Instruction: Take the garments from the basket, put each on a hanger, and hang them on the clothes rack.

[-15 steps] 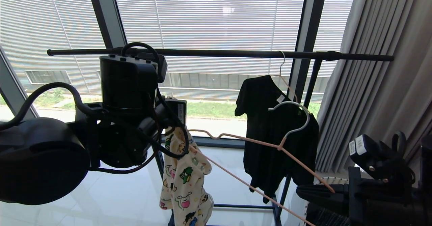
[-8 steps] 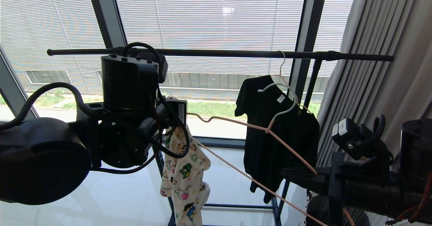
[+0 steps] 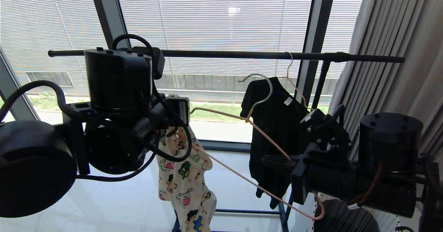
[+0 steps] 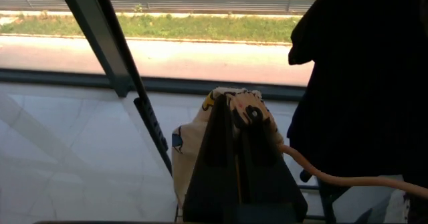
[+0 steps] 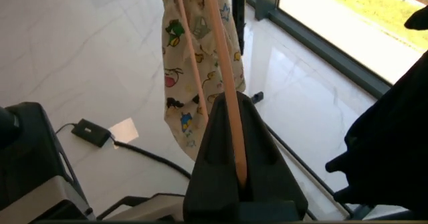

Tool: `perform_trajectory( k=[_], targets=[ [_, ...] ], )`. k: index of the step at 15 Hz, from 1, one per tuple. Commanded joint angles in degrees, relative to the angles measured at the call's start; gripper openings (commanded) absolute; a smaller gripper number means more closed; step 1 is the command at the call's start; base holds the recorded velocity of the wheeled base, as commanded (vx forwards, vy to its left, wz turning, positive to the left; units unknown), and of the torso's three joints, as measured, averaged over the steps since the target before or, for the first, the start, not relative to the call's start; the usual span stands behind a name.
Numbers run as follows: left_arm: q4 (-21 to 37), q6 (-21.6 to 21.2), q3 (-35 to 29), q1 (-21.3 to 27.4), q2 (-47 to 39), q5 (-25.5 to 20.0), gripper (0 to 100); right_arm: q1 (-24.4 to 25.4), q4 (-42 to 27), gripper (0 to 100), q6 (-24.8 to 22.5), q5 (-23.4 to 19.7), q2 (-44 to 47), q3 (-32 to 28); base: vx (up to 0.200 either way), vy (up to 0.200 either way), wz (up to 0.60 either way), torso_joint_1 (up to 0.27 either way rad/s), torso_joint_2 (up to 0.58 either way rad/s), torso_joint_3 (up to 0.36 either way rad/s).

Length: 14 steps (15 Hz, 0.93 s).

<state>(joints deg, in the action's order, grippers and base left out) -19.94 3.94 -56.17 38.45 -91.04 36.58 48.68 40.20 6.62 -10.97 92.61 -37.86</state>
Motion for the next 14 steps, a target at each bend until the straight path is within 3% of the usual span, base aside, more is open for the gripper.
perform_trajectory(
  k=[1,7,10,14],
  targets=[
    [0.0,0.3,0.0,3.2,0.9,0.0,0,2.8,0.0,0,0.6,1.2,5.1,-4.2,0.0,0.0,0.0,0.0,0.0,0.0],
    [0.2,6.0,-1.7,12.4,1.7,-0.1,0,6.0,0.2,0,2.8,6.3,9.9,-8.5,0.0,0.0,0.0,0.0,0.0,0.0],
    [0.3,6.0,-1.7,13.3,2.1,-0.1,0,6.0,0.9,0,2.8,6.5,10.0,-8.5,0.0,0.0,0.0,0.0,0.0,0.0],
    [3.1,5.9,1.9,12.3,6.1,-0.7,0,5.9,1.0,0,3.1,11.6,9.3,-8.3,0.0,0.0,0.0,0.0,0.0,0.0]
  ],
)
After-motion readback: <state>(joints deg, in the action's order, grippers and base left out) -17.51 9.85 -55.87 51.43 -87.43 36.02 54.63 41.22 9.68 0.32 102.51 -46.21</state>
